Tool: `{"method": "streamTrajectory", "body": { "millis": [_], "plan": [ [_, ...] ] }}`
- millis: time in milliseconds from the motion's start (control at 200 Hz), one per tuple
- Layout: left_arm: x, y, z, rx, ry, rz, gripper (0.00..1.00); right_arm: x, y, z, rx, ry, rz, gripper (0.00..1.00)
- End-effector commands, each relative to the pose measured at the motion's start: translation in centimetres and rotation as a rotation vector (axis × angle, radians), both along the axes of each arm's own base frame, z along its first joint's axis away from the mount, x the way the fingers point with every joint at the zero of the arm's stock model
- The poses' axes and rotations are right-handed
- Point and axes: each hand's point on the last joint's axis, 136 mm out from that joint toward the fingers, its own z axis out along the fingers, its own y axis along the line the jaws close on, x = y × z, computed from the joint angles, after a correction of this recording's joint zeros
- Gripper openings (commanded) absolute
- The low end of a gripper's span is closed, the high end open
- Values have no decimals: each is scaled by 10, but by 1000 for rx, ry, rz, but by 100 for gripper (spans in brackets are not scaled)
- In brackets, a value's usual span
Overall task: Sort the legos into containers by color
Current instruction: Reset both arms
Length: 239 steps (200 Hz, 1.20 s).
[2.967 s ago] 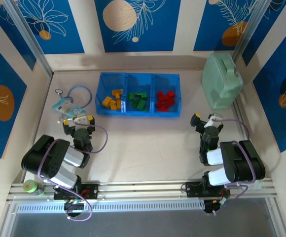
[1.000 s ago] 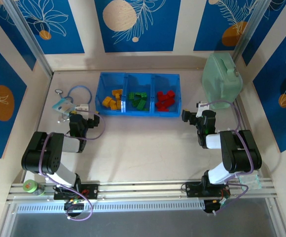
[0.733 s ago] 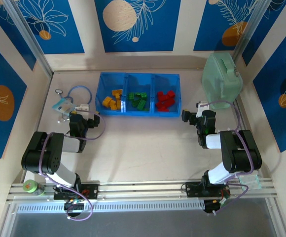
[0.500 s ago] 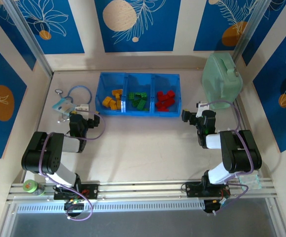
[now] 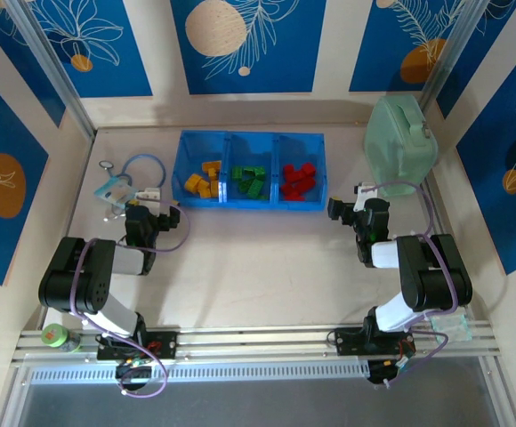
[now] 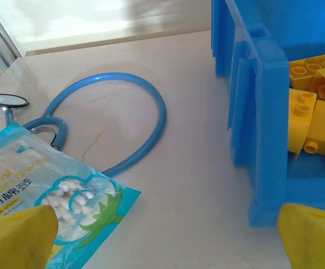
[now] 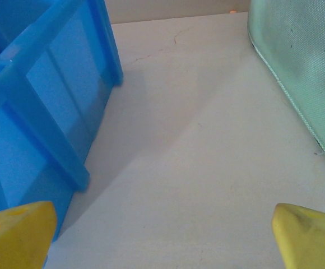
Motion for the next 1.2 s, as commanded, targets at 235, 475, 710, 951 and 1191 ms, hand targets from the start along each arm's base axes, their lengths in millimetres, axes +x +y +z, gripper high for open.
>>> {"method": "streamTrajectory", "body": {
  "millis": [235, 475, 710, 951, 1191],
  "plan": [
    [2, -1, 1, -19, -4, -12, 100, 6, 1, 12, 13, -31, 8, 99],
    [2, -1, 1, -19, -3, -12, 100, 6, 1, 12, 13, -31, 8, 99],
    [2, -1, 1, -19, -3, -12, 100, 6, 1, 12, 13, -32, 8, 99],
    [4, -1, -1, -21, 11, -12, 100, 6, 1, 12, 13, -32, 8, 99],
    [2, -2, 1, -19, -2, -16, 100, 6, 6, 11, 24, -22, 46, 99]
  ]
}}
